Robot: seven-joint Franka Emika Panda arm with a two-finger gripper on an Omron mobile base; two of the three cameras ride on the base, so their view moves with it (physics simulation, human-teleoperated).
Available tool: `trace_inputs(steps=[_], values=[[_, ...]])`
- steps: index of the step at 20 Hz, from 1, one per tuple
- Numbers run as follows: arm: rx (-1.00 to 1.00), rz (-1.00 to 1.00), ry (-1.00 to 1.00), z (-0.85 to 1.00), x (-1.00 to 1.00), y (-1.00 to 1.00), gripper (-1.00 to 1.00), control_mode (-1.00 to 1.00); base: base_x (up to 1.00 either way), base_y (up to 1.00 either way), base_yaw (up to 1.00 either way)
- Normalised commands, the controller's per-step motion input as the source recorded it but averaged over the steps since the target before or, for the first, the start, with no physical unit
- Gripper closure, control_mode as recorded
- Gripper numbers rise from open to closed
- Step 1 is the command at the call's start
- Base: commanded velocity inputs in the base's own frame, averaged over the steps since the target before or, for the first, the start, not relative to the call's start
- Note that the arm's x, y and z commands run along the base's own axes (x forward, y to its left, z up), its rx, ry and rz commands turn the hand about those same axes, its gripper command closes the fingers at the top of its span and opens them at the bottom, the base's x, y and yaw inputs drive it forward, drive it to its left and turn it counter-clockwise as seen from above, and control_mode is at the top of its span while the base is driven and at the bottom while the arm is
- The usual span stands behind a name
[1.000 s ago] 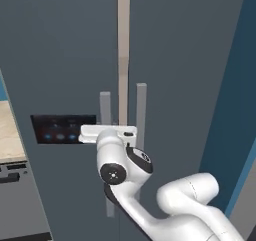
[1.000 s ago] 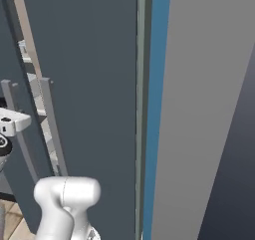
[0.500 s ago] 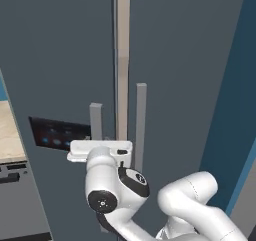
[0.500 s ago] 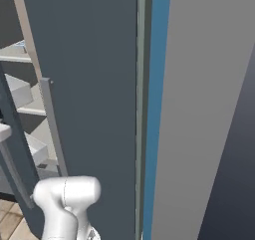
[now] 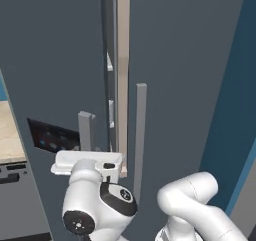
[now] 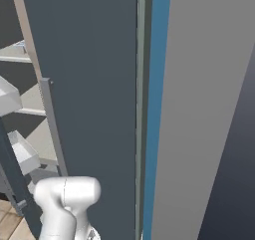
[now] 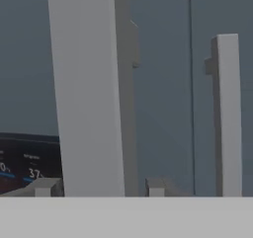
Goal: Open the freezer door, pick up the ice cube tray from the freezer, and place it on the dining counter.
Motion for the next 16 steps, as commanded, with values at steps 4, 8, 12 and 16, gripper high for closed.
trace_inputs(steps=[4, 8, 12, 16], values=[[0.0, 0.0, 0.0, 0.0, -0.41, 0.24, 1.0, -1.0, 0.0, 0.0, 0.0], [0.0, 0.0, 0.0, 0.0, -0.42, 0.24, 1.0, -1.0, 0.0, 0.0, 0.0], [0.0, 0.0, 0.0, 0.0, -0.49, 0.24, 1.0, -1.0, 0.0, 0.0, 0.0], [0.0, 0.0, 0.0, 0.0, -0.41, 0.22, 1.0, -1.0, 0.0, 0.0, 0.0]])
